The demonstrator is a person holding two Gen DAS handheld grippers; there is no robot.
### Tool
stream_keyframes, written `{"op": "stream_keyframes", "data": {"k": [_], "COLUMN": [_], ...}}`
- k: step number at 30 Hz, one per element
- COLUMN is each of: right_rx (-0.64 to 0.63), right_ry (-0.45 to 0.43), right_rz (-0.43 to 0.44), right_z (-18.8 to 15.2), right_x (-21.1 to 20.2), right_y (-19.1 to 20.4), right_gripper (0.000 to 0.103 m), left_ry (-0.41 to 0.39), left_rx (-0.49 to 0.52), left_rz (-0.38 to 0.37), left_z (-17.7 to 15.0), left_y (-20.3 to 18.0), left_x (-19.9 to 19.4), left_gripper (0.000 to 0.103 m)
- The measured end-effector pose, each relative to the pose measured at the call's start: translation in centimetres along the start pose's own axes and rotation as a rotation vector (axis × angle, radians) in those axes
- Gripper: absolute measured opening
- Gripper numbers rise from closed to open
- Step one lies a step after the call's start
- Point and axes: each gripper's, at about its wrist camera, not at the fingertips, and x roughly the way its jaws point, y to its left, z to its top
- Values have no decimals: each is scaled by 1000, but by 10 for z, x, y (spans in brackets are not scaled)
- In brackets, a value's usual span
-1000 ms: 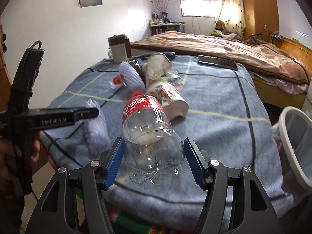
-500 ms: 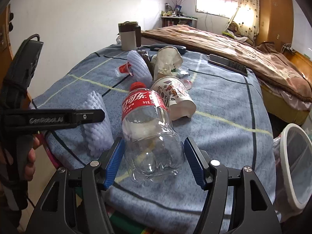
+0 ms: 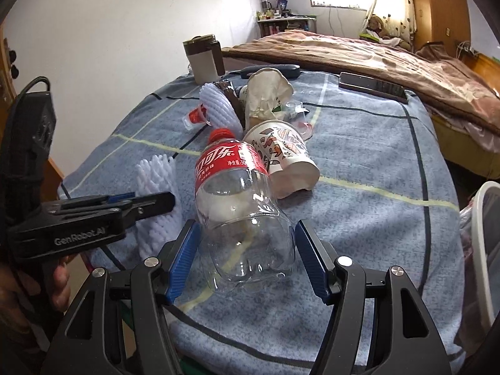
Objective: Collect trash
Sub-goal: 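Lift the foam net with the left tool while the right tool lifts the Coca-Cola bottle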
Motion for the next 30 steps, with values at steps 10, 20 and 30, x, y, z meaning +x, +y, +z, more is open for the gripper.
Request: {"op": "stream_keyframes", "data": {"k": [10,20,30], "right_rx": [66,-12,-223], "right_ry": [-67,32,154], "right_rz": [7,-1,20], "right_z": [-16,-17,6], "right_x": [-24,-34,-11], "right_y": [-13,-23,2], "right_gripper": [64,65,68], "left_ry": [-59,-38,-42], "left_rx": [20,37,15], "left_rz": [-13,-37,-22], "left_z": [5,1,0], "left_y": [-2,-15,-6], "left_x": [-21,-12,-15], "left_gripper": [31,31,31]}}
